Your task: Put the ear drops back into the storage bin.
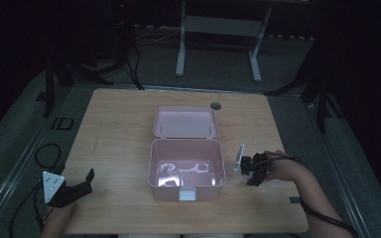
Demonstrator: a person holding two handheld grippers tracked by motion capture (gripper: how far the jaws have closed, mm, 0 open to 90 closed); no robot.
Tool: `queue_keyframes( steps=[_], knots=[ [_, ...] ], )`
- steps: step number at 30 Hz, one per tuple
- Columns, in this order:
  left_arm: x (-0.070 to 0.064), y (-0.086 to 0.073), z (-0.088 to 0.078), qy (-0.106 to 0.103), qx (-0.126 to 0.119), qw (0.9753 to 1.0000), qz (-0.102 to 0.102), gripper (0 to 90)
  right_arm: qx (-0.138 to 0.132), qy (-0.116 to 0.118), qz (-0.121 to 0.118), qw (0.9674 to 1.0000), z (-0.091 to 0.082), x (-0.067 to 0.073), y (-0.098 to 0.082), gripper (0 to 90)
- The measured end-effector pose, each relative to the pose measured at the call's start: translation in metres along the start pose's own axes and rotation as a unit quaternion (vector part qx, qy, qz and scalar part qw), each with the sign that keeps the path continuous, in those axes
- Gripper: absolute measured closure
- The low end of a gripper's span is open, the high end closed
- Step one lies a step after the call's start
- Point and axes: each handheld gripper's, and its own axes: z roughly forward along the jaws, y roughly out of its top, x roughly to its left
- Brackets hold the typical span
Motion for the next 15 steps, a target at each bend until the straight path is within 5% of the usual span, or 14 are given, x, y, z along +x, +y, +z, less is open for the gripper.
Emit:
queue_keyframes(
  steps=[8,15],
  knots=[
    [0.0,0.0,0.0,0.0,0.0,1.0,0.0,0.3,0.002,-0.013,-0.071,0.9974,-0.004,0.017,0.004,59.4],
    [0.0,0.0,0.0,0.001,0.0,1.0,-0.001,0.4,0.02,-0.021,-0.088,0.9957,-0.003,0.024,0.005,59.4]
  ],
)
